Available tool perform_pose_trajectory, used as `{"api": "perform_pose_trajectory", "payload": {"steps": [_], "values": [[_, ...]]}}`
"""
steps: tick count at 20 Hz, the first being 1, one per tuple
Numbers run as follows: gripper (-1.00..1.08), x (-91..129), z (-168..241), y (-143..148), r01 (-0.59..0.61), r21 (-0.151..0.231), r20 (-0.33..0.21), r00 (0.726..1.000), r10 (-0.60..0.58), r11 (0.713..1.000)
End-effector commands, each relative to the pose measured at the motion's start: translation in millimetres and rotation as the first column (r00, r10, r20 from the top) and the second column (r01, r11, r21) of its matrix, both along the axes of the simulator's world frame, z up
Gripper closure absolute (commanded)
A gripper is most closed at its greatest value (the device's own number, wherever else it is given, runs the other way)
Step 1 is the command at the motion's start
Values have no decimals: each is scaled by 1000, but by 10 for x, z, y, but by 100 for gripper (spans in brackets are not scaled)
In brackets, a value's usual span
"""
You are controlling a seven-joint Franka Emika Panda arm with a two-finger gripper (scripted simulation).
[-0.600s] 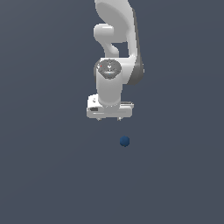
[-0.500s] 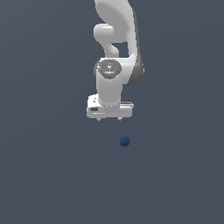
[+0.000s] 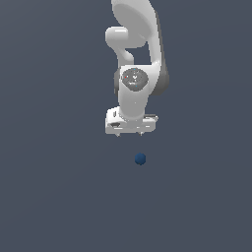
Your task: Pick up the object and move it to a goal position.
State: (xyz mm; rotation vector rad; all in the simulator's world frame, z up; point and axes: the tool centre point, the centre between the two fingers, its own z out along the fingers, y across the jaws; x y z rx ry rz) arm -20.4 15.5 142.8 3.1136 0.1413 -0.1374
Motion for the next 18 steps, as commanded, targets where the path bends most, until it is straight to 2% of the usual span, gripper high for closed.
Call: {"api": "perform_pose_trajectory", "payload": {"steps": [1,9,18], "values": [[-92,1,0,-10,2,0,0,1000,-2,1000],[-92,46,-35,26,51,-1,6,999,-51,999],[-92,182,-148,125,205,-2,25,979,-205,979]]}}
